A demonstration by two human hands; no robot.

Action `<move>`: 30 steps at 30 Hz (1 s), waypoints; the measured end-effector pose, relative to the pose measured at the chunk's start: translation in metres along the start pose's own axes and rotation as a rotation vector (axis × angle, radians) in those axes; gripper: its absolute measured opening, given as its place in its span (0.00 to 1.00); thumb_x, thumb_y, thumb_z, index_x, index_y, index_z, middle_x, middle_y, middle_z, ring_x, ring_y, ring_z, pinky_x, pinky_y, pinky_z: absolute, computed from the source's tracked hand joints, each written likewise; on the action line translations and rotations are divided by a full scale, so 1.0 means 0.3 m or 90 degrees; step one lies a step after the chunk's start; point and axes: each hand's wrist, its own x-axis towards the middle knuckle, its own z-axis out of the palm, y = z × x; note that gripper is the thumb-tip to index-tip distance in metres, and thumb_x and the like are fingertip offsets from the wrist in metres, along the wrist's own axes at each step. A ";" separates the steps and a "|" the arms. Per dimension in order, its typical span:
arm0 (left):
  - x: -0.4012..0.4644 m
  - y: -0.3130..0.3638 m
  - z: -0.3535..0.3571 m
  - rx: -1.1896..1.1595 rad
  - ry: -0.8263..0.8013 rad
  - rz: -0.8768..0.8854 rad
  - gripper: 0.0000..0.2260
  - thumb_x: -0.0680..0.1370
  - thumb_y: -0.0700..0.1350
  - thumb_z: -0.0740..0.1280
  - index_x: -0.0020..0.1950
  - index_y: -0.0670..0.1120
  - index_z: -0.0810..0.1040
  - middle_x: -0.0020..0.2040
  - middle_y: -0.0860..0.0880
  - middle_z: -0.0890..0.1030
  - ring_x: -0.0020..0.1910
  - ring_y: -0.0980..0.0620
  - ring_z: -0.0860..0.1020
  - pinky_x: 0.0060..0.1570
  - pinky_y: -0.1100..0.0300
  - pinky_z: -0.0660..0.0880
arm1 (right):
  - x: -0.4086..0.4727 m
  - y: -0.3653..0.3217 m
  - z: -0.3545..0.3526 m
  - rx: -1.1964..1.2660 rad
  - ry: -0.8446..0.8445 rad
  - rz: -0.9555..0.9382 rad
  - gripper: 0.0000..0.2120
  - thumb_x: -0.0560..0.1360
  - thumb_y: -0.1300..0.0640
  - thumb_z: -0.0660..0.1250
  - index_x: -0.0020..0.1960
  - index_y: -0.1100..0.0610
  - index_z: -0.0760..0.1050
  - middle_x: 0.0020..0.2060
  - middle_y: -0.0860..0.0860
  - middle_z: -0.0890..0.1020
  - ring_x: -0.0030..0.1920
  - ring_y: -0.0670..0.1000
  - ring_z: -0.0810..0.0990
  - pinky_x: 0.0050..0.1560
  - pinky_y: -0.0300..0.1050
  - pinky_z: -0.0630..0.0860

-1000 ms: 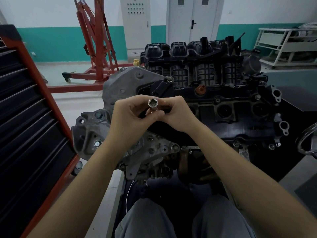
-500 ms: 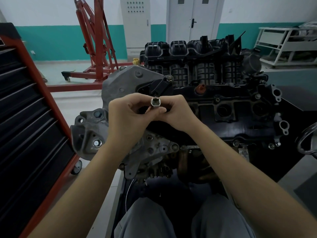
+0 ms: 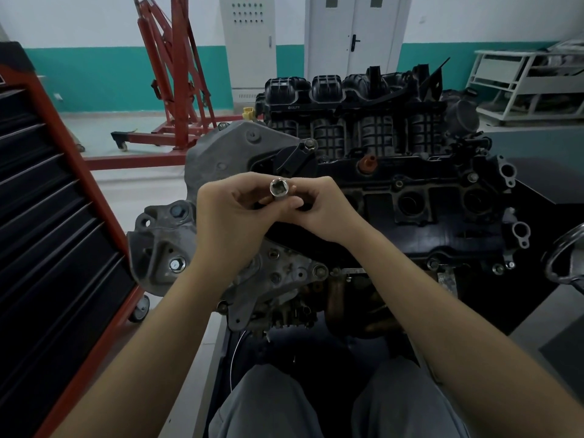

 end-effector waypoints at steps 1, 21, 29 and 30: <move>0.001 0.000 -0.002 -0.025 -0.009 -0.014 0.12 0.68 0.35 0.76 0.48 0.47 0.83 0.44 0.55 0.84 0.43 0.56 0.84 0.47 0.64 0.79 | 0.000 0.000 0.001 0.003 -0.006 0.002 0.09 0.72 0.69 0.72 0.52 0.66 0.81 0.47 0.59 0.84 0.50 0.53 0.84 0.53 0.49 0.79; -0.002 0.008 -0.012 0.000 0.001 -0.008 0.11 0.66 0.37 0.78 0.47 0.43 0.83 0.42 0.52 0.84 0.42 0.55 0.84 0.46 0.62 0.80 | -0.003 -0.009 -0.002 -0.004 0.029 0.007 0.08 0.69 0.67 0.75 0.48 0.63 0.81 0.42 0.54 0.84 0.45 0.48 0.84 0.48 0.40 0.78; 0.000 0.008 -0.012 -0.075 -0.072 -0.028 0.13 0.70 0.30 0.74 0.52 0.42 0.82 0.47 0.52 0.85 0.47 0.53 0.84 0.50 0.61 0.79 | -0.004 -0.015 0.002 -0.002 0.011 0.006 0.10 0.72 0.65 0.73 0.50 0.55 0.80 0.44 0.54 0.85 0.47 0.51 0.84 0.51 0.48 0.80; 0.000 0.007 -0.011 -0.055 -0.065 -0.025 0.13 0.69 0.32 0.75 0.51 0.42 0.82 0.46 0.51 0.85 0.47 0.53 0.84 0.50 0.61 0.79 | -0.004 -0.013 0.002 -0.016 0.017 0.006 0.08 0.71 0.65 0.73 0.49 0.57 0.81 0.42 0.56 0.85 0.46 0.53 0.84 0.50 0.53 0.80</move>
